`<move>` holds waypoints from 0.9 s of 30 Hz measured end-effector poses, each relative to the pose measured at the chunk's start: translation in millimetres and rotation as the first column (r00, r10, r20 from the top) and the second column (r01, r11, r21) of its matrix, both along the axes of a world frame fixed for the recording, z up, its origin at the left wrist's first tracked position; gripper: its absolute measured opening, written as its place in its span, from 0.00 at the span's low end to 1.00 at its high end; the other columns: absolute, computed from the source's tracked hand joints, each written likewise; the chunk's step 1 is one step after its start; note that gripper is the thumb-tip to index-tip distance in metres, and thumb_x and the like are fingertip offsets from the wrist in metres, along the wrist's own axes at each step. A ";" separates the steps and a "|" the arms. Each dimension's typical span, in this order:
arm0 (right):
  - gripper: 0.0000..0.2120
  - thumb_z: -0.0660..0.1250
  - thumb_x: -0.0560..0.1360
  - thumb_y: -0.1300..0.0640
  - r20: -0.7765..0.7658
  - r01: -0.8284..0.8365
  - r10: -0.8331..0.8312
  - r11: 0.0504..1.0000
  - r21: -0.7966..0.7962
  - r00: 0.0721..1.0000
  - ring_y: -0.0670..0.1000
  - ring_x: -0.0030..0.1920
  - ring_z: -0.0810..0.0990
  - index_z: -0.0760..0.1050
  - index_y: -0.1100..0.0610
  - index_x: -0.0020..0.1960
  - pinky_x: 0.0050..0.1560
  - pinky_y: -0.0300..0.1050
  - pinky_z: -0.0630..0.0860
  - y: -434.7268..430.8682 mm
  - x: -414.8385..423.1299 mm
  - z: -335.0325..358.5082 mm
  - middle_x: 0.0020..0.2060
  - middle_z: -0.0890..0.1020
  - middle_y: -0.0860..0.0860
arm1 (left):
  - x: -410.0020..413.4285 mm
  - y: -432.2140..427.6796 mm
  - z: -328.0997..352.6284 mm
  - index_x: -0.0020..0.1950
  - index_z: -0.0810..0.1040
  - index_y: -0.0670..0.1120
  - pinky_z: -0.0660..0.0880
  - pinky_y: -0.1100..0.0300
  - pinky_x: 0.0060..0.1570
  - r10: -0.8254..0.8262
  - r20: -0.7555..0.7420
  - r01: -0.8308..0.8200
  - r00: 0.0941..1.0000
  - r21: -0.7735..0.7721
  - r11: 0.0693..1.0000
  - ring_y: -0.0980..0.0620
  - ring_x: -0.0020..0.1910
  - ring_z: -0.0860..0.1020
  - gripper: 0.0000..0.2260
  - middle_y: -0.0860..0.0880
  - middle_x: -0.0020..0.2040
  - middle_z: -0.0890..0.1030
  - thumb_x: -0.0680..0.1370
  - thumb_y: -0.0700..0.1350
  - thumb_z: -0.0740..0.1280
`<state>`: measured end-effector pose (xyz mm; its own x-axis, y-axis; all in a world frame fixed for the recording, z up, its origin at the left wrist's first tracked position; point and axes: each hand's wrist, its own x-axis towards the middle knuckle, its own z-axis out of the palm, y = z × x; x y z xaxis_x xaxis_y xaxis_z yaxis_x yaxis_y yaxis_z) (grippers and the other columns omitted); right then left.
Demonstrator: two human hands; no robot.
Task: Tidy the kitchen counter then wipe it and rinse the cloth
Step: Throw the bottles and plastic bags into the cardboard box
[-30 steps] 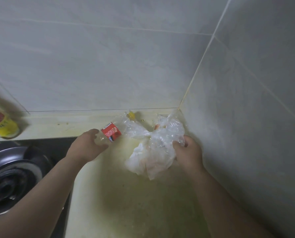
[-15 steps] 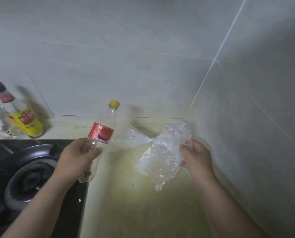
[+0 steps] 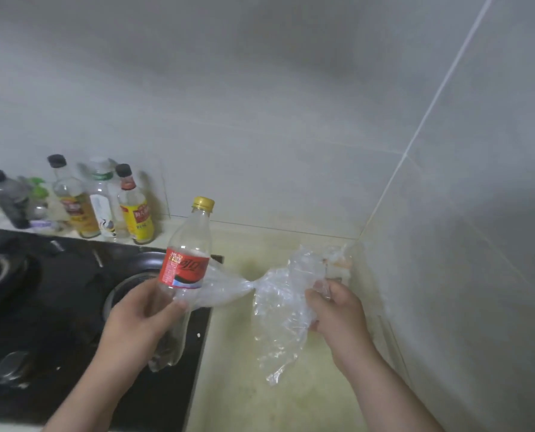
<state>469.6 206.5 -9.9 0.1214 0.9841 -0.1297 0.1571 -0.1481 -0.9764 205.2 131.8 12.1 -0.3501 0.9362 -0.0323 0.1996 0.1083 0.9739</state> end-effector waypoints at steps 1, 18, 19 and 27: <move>0.07 0.66 0.72 0.60 0.004 -0.021 0.021 1.000 0.010 1.000 0.51 0.35 0.75 0.74 0.65 0.46 0.35 0.47 0.77 -6.9 -3.2 2.7 0.35 0.77 0.52 | -3.0 -13.4 2.8 0.44 0.79 0.51 0.70 0.57 0.25 0.015 -0.021 -0.014 1.000 0.009 1.000 0.44 0.24 0.73 0.05 0.39 0.31 0.79 0.74 0.41 0.70; 0.07 0.68 0.71 0.60 -0.036 -0.451 0.452 0.892 0.031 0.891 0.50 0.31 0.74 0.74 0.64 0.41 0.37 0.49 0.78 -194.8 -68.0 24.8 0.30 0.76 0.51 | -15.9 -316.6 19.1 0.50 0.79 0.51 0.70 0.66 0.36 0.474 -0.197 -0.483 0.858 -0.001 0.875 0.65 0.33 0.76 0.10 0.55 0.37 0.79 0.71 0.42 0.73; 0.09 0.68 0.70 0.59 -0.043 -0.486 0.487 0.873 0.021 0.872 0.50 0.31 0.74 0.73 0.65 0.42 0.37 0.50 0.78 -204.8 -77.2 25.2 0.31 0.76 0.53 | -20.4 -334.8 20.0 0.49 0.79 0.50 0.70 0.67 0.35 0.501 -0.193 -0.510 0.844 0.002 0.860 0.64 0.33 0.76 0.09 0.57 0.36 0.79 0.71 0.41 0.73; 0.08 0.68 0.72 0.60 0.012 -0.721 0.721 0.692 0.038 0.693 0.51 0.32 0.76 0.73 0.66 0.40 0.40 0.57 0.81 -282.6 -173.3 44.5 0.32 0.78 0.60 | -63.9 -471.3 24.6 0.50 0.79 0.59 0.79 0.52 0.42 0.719 -0.167 -0.726 0.675 0.023 0.687 0.54 0.45 0.81 0.17 0.52 0.44 0.83 0.62 0.58 0.71</move>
